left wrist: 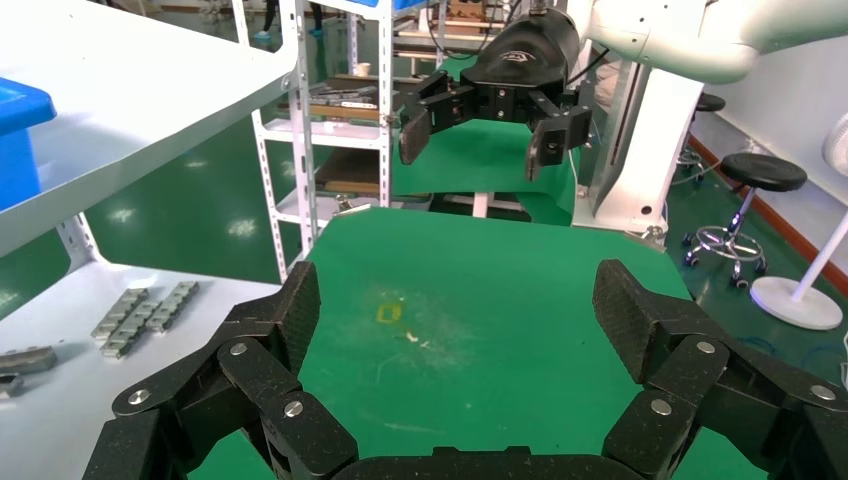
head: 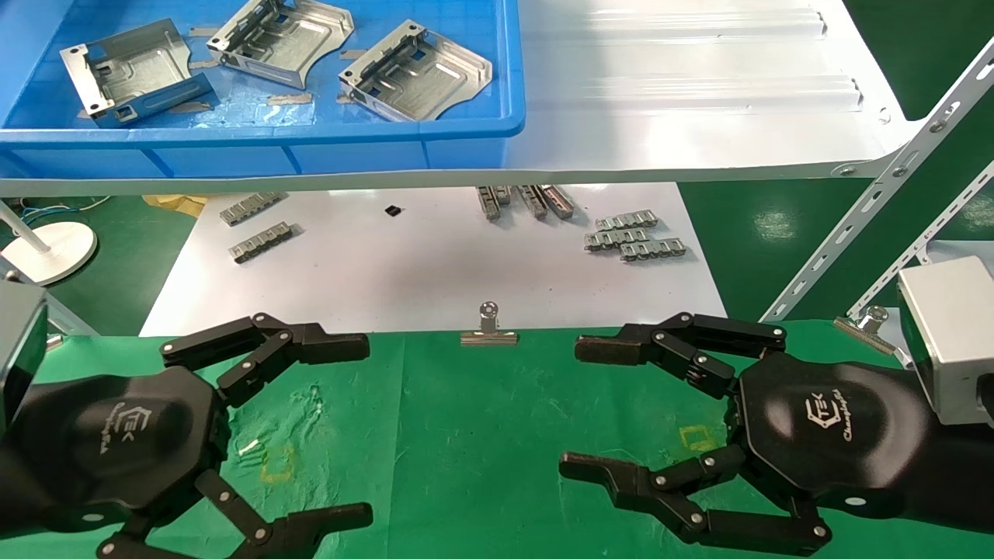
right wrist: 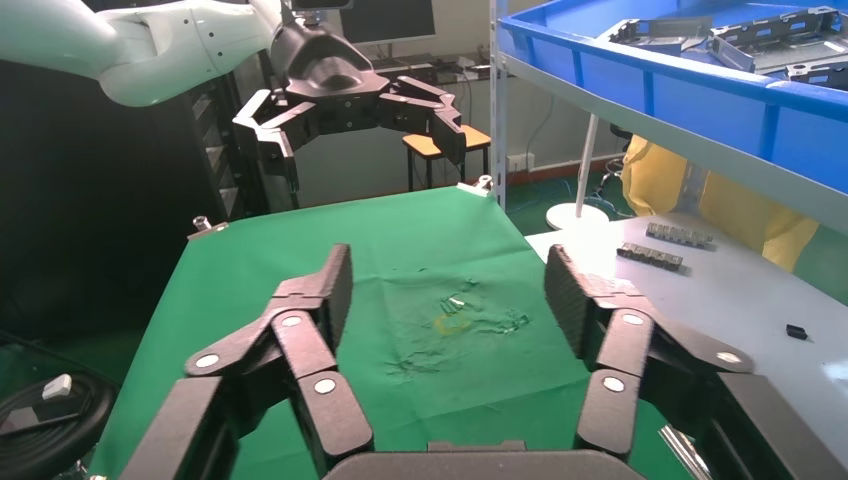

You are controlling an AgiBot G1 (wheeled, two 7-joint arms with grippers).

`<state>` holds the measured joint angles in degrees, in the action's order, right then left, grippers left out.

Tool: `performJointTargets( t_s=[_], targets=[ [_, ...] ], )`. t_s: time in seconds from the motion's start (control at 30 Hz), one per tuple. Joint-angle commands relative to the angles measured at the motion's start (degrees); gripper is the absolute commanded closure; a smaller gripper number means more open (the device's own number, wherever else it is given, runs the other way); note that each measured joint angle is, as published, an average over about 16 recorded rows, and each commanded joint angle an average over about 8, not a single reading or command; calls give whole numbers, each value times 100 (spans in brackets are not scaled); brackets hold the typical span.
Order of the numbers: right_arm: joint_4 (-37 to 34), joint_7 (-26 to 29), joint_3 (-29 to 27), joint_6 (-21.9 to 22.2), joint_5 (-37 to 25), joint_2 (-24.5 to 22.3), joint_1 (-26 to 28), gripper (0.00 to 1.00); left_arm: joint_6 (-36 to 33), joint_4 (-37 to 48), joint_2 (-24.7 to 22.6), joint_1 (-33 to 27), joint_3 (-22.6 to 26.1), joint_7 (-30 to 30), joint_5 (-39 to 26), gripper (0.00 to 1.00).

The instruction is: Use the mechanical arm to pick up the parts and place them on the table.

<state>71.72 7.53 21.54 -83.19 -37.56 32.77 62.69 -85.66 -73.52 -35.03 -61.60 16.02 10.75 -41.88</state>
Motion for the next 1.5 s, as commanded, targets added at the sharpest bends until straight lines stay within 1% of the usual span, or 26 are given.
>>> performJointTargets(
  t_s=[0.03, 0.77, 0.93, 1.03, 1.17, 1.33, 1.4, 1.5],
  targets=[
    [0, 0, 0, 0, 0, 0, 0, 100, 0, 0, 0, 0, 0, 0, 0, 0],
    [0, 0, 0, 0, 0, 0, 0, 100, 1, -1, -1, -2, -2, -4, 2, 0],
    [0, 0, 0, 0, 0, 0, 0, 100, 89, 52, 6, -219, -81, 8, 25, 0],
    [-1, 0, 0, 0, 0, 0, 0, 100, 300, 167, -31, -628, -114, 94, -99, 0],
    [-1, 0, 0, 0, 0, 0, 0, 100, 745, 516, -280, -1505, 33, 290, -644, 0],
    [-1, 0, 0, 0, 0, 0, 0, 100, 1343, 1400, -916, -2803, 526, 439, -1810, 0],
    [-1, 0, 0, 0, 0, 0, 0, 100, 1581, 1879, -1208, -3250, 730, 411, -2273, 0],
    [-1, 0, 1, 0, 0, 0, 0, 100, 1917, 2634, -1605, -3794, 941, 264, -2803, 0]
  ],
)
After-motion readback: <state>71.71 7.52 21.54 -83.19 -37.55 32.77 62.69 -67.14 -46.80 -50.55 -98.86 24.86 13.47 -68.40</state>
